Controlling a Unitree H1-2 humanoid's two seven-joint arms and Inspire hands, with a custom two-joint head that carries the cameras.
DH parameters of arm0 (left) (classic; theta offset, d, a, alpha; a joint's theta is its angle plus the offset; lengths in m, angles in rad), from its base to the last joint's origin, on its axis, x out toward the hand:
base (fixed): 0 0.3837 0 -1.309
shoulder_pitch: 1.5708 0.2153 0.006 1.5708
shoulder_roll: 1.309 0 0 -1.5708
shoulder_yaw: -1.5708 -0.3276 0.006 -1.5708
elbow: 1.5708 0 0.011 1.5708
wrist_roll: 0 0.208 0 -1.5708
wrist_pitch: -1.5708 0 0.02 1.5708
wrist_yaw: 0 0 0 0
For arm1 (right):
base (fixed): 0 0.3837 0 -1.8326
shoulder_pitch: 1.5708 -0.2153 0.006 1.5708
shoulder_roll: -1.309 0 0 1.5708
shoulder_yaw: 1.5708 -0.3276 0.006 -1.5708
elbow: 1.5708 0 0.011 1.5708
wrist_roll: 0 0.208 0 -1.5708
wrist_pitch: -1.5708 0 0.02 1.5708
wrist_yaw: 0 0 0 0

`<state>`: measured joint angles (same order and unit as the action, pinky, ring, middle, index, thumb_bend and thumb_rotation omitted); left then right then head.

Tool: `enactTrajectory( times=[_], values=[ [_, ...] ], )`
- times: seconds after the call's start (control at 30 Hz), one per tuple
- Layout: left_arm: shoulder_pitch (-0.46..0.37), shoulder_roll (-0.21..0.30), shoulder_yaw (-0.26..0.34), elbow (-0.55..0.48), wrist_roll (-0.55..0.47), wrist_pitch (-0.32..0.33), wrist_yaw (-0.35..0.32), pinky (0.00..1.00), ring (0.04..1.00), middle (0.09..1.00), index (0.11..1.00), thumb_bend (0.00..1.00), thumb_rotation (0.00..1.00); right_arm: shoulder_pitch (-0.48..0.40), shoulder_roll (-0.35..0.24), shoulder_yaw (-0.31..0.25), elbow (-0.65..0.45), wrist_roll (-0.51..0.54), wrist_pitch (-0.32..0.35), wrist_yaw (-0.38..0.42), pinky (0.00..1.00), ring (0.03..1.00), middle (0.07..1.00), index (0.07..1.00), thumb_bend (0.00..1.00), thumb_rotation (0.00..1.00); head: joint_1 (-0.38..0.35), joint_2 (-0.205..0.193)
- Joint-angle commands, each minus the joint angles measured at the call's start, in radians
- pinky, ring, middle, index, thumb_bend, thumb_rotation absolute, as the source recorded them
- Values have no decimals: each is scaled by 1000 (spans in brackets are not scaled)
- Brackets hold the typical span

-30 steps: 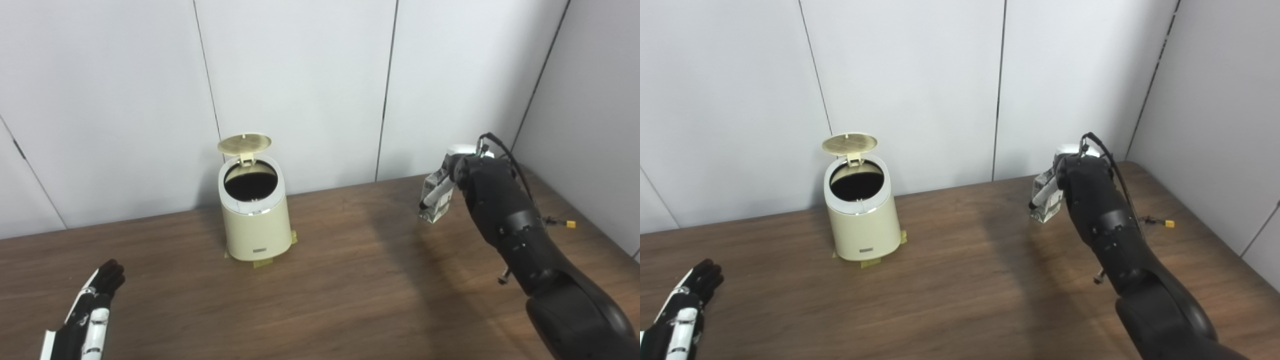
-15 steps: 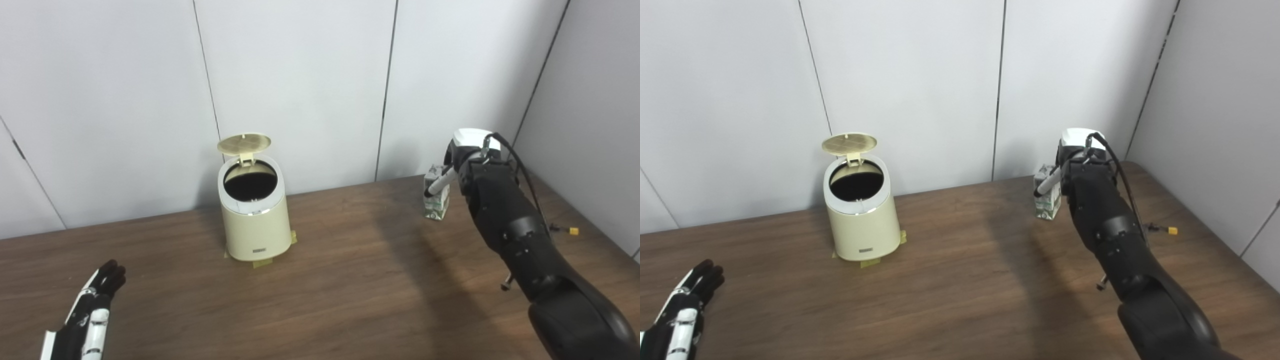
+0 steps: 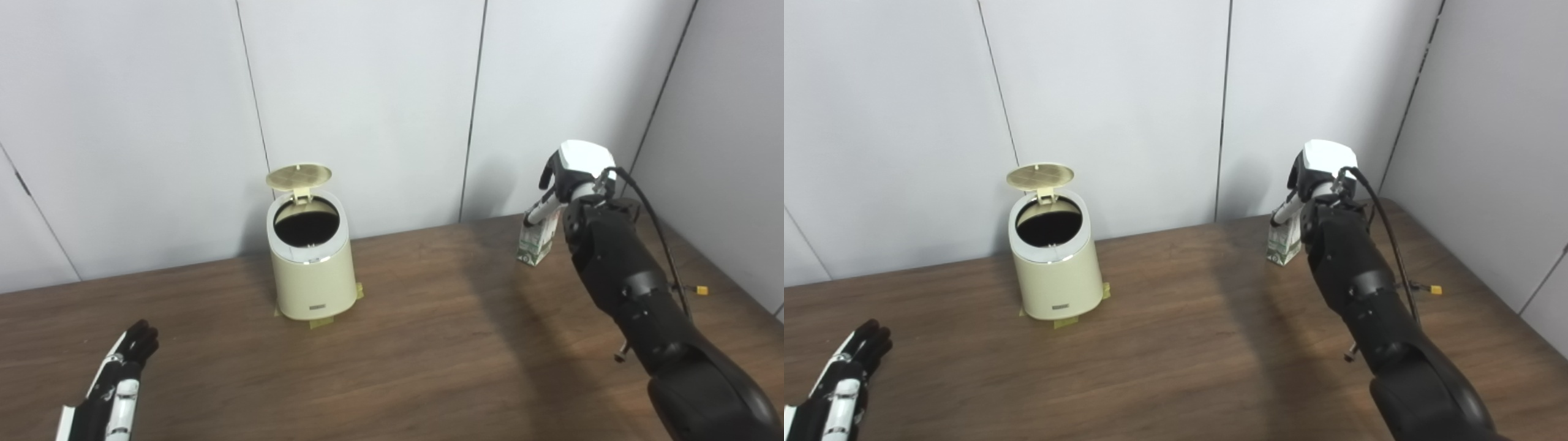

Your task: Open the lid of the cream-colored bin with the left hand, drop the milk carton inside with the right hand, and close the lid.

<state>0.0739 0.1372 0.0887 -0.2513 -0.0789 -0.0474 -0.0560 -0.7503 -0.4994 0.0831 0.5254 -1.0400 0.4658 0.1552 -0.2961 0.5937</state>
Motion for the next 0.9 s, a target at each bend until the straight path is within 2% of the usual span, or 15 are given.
enactTrajectory(
  times=[0.0, 0.07, 0.1, 0.13, 0.2, 0.3, 0.4, 0.5, 0.6, 0.67, 0.7, 0.87],
  values=[
    [-13, 6, -1, -39, 3, -16, -4, 1000, 918, 903, 909, 312, 800, -47, -30, -5, -20, 10, 3, -24, 266, 349, 450, 491, 538, 151, 0, 3],
    [-13, 6, 0, -40, 2, -13, -3, 1000, 916, 902, 907, 315, 797, -48, -32, -7, -27, 15, 4, -14, 263, 353, 462, 493, 526, 144, 1, 4],
    [-14, 7, 1, -40, 1, -13, -4, 1000, 918, 901, 905, 320, 795, -49, -31, -13, -29, 16, 4, -7, 265, 354, 466, 599, 685, 119, 0, 4],
    [-14, 8, 1, -39, 0, -13, -4, 1000, 918, 901, 905, 325, 793, -49, -30, -17, -30, 15, 4, -3, 268, 357, 470, 685, 798, 103, -1, 3],
    [-14, 8, 2, -38, 0, -13, -4, 1000, 919, 901, 905, 338, 793, -53, -27, -25, -27, -19, 4, 34, 279, 374, 488, 685, 840, 151, -2, 3],
    [-15, 8, 2, -33, -4, -20, -5, 1000, 917, 899, 905, 345, 792, -61, -18, -44, -12, -70, 4, 87, 320, 428, 540, 676, 875, 270, -3, 3],
    [-16, 7, 3, -33, -7, -16, -4, 1000, 914, 895, 904, 336, 788, -67, -12, -58, -11, -127, 4, 161, 364, 488, 598, 715, 896, 350, -3, 3],
    [-15, 9, 1, -33, -9, -14, -8, 1000, 919, 905, 910, 340, 790, -77, -24, -25, -4, -202, 4, 262, 491, 653, 731, 767, 913, 481, -2, 4],
    [-14, 9, 1, -32, -12, -14, -11, 1000, 913, 906, 910, 338, 788, -85, -21, -29, 16, -233, 4, 285, 493, 662, 749, 817, 924, 480, -3, 4],
    [-14, 8, 2, -31, -12, -13, -12, 1000, 915, 907, 909, 338, 785, -84, -24, -22, 14, -250, 4, 290, 455, 624, 730, 817, 929, 490, -3, 4],
    [-14, 8, 2, -31, -12, -15, -14, 1000, 917, 907, 908, 340, 781, -83, -25, -19, 8, -263, 4, 297, 477, 652, 746, 822, 933, 501, -3, 4],
    [-13, 7, 5, -31, -16, -17, -22, 1000, 916, 904, 908, 331, 775, -90, -13, -57, 20, -296, 4, 300, 483, 673, 775, 847, 942, 533, -2, 5]
  ],
)
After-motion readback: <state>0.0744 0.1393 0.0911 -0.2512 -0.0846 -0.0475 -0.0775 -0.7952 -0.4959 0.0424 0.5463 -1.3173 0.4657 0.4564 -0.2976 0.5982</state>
